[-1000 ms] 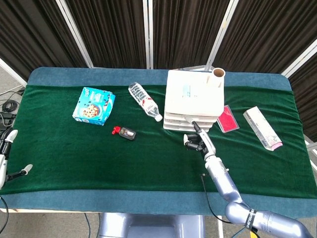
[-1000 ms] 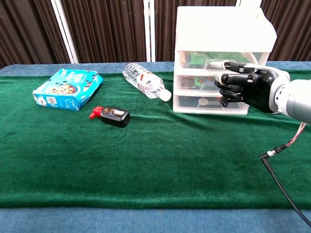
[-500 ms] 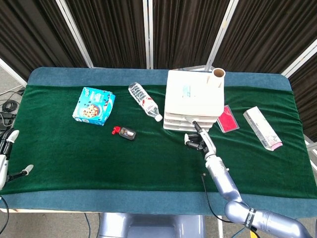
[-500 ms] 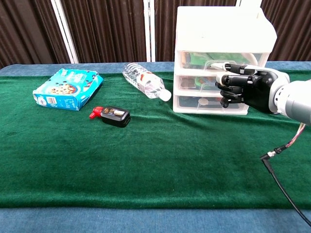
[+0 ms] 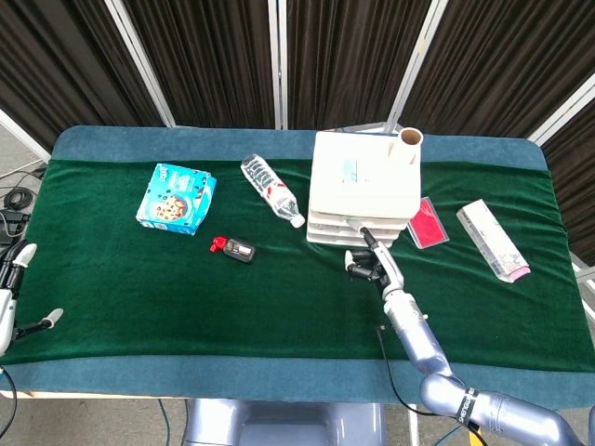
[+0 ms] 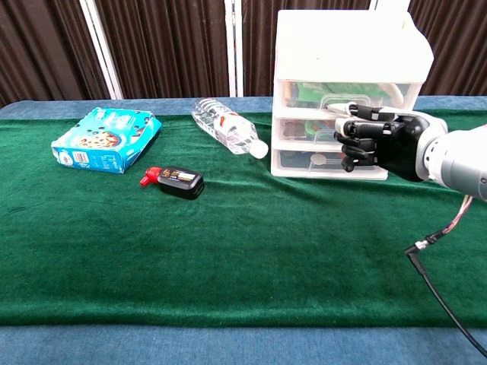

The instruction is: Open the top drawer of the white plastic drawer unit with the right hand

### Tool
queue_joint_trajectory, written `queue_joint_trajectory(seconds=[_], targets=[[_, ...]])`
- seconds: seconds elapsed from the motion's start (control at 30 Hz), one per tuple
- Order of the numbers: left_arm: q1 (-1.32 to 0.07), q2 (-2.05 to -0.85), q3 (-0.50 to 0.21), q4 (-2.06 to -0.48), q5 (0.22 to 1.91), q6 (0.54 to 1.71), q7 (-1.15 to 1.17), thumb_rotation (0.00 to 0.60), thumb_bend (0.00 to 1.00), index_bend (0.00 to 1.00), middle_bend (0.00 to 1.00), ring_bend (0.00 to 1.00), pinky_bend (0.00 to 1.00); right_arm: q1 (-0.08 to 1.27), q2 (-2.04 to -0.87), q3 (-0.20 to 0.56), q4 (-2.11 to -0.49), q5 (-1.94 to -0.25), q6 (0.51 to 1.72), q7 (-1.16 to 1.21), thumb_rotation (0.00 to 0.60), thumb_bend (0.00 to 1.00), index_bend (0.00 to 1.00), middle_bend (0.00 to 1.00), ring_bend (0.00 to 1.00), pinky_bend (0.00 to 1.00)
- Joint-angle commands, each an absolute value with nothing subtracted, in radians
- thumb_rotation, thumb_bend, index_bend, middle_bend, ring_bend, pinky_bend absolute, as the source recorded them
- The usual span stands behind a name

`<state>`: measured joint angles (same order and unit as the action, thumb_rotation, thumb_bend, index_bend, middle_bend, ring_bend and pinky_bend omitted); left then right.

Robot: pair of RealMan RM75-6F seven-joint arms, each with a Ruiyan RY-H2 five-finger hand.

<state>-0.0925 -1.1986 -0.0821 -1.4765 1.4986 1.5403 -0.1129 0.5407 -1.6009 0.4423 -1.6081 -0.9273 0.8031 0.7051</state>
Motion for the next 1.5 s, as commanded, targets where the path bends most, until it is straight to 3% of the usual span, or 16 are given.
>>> queue_joint_trajectory(seconds=[0.03,0.4,1.27,1.37,1.5], targets=[[-0.093,-1.198,-0.082,-1.477,1.499,1.54,-0.114,0.6,0.13,0.0,0.0,0.0,0.0,0.544,-1.599,0.453,-1.606,-0.925,0.775,0.73,0.6,0.55,0.17,0.85,0.86,0.71],[-0.093,-1.197,-0.081,-1.476,1.499,1.538,-0.116,0.6,0.13,0.0,0.0,0.0,0.0,0.533,-1.598,0.457,-1.61,-0.945,0.77,0.748,0.6,0.56,0.26,0.85,0.86,0.71],[-0.092,-1.197,-0.077,-1.484,1.504,1.543,-0.105,0.6,0.13,0.0,0.0,0.0,0.0,0.463,-1.559,0.419,-1.666,-1.066,0.794,0.821,0.6,0.56,0.24,0.84,0.85,0.71],[-0.092,-1.197,-0.076,-1.484,1.504,1.543,-0.104,0.6,0.13,0.0,0.0,0.0,0.0,0.46,-1.559,0.417,-1.668,-1.071,0.803,0.819,0.6,0.55,0.2,0.8,0.82,0.68],[-0.091,-1.197,-0.077,-1.484,1.504,1.544,-0.105,0.6,0.13,0.0,0.0,0.0,0.0,0.448,-1.546,0.402,-1.689,-1.098,0.812,0.82,0.6,0.5,0.18,0.61,0.67,0.52]])
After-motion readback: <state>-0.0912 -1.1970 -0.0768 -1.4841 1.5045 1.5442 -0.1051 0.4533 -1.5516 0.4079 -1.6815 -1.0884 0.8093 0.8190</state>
